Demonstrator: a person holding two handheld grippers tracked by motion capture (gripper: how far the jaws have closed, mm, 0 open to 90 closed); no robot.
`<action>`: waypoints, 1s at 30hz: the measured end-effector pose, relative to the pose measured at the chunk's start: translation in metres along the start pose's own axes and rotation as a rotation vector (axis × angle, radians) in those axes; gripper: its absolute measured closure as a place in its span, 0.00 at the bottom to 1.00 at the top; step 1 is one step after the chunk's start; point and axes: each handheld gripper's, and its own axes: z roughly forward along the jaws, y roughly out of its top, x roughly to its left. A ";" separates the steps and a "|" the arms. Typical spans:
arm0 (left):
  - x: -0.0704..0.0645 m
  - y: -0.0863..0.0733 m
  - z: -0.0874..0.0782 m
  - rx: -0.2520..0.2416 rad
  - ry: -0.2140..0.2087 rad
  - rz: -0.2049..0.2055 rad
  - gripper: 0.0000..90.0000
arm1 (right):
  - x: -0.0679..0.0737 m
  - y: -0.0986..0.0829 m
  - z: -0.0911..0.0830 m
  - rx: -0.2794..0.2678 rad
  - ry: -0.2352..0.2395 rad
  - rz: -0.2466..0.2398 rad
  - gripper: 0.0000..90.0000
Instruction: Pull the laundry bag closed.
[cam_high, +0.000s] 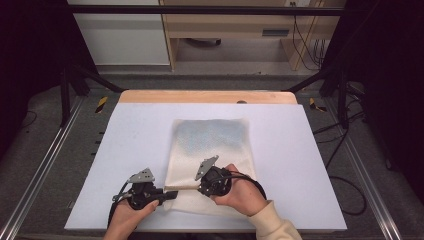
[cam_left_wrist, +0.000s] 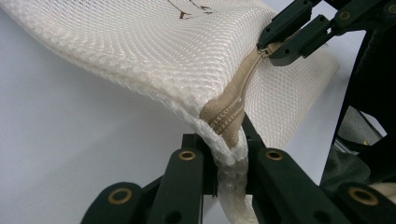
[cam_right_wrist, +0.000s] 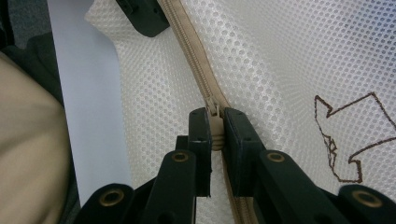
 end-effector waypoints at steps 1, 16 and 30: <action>0.000 0.000 0.000 0.000 0.000 0.000 0.93 | 0.000 0.000 0.000 -0.001 0.001 -0.001 0.91; 0.000 0.000 -0.001 -0.004 -0.004 0.000 0.93 | -0.001 -0.004 -0.004 -0.008 -0.002 0.009 0.91; 0.000 0.000 0.000 -0.006 -0.009 -0.005 0.93 | -0.002 -0.009 -0.007 -0.010 -0.003 0.024 0.91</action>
